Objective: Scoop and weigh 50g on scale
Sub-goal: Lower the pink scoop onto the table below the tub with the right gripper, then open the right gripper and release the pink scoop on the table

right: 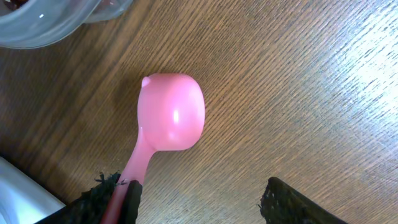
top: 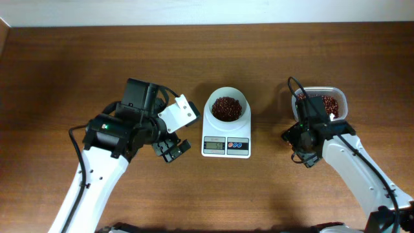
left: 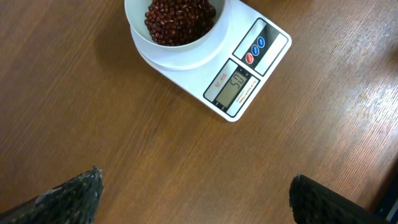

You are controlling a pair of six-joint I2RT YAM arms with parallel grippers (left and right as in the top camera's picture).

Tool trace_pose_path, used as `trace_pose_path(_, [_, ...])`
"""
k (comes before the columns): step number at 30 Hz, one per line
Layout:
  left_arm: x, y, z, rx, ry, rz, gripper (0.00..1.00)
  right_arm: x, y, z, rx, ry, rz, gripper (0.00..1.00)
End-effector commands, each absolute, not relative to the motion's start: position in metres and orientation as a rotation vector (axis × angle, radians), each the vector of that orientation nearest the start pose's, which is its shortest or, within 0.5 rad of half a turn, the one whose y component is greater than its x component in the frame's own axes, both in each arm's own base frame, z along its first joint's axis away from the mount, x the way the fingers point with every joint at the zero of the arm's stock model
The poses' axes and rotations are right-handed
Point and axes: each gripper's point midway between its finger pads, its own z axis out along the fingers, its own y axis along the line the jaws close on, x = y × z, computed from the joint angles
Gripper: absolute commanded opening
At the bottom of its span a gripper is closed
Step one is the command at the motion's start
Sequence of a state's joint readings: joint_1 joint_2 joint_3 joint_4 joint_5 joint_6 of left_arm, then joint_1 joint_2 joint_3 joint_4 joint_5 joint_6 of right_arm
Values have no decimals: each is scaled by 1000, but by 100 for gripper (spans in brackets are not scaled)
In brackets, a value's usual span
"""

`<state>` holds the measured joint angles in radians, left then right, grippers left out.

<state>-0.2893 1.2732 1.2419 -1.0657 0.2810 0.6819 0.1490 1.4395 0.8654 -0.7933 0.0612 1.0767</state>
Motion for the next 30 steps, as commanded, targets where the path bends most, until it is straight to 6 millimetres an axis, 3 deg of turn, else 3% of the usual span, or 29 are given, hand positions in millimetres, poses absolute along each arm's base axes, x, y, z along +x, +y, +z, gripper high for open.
trace_pose_path(1, [274, -132, 214, 1306, 2233, -237, 99, 263, 27, 46, 1349, 2647, 62, 72])
trace_pose_path(18, [274, -132, 214, 1306, 2233, -237, 99, 245, 24, 43, 1369, 2706, -3, 79])
trace_pose_path(21, [274, -132, 214, 1306, 2233, -237, 99, 244, 24, 43, 1371, 2709, -9, 99])
trace_pose_path(25, [274, -132, 214, 1306, 2233, -237, 99, 234, 14, 43, 1375, 2716, -107, 99])
trace_pose_path(30, [274, -132, 214, 1306, 2233, -237, 99, 235, 14, 43, 1374, 2713, -104, 99])
